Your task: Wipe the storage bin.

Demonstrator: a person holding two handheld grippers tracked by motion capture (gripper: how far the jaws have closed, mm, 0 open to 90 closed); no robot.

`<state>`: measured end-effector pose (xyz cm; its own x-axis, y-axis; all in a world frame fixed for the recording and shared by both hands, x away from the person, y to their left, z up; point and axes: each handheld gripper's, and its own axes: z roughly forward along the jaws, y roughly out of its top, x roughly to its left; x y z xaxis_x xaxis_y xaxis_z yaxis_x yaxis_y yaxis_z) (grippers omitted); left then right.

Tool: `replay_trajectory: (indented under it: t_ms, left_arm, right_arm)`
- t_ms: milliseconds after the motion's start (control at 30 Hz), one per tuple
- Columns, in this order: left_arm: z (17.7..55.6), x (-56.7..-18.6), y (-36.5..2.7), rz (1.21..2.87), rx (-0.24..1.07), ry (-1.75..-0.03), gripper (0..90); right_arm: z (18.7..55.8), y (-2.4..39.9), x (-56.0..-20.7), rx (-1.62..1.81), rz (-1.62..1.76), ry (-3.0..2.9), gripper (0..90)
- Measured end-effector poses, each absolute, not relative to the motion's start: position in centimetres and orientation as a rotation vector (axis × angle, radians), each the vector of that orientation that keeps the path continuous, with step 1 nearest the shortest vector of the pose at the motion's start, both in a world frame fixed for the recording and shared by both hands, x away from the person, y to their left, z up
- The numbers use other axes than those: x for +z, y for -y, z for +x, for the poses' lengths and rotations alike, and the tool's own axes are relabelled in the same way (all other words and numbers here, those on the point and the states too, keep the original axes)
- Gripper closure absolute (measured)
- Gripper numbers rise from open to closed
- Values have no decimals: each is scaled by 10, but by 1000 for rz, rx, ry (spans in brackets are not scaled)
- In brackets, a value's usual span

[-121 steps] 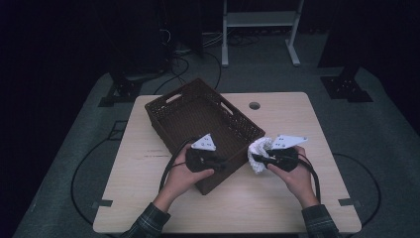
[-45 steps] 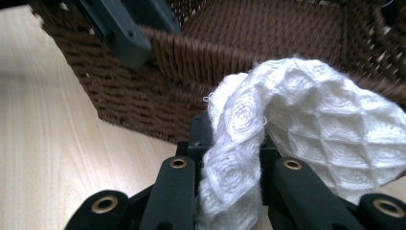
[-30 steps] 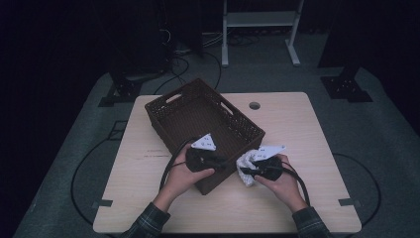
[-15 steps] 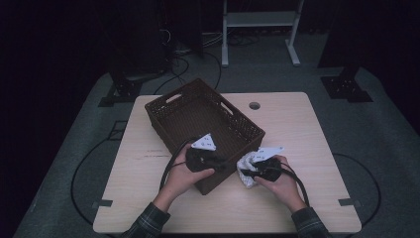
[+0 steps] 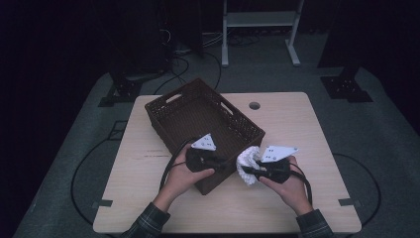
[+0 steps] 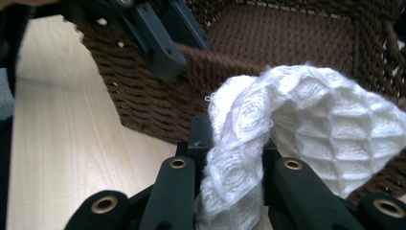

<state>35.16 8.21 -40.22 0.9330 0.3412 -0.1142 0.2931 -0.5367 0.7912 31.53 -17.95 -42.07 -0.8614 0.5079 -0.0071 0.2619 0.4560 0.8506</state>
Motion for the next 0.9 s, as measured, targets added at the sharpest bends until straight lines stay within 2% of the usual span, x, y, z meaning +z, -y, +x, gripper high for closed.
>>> replay_trajectory:
  t_ms: [267,900]
  left_arm:
    - [352,-402,-82,2170,67,-448,711]
    - [352,-402,-82,2170,67,-449,711]
  right_arm:
    - [311,172,-417,1380,623,-2450,763]
    - [330,160,-454,1267,696,-2558,765]
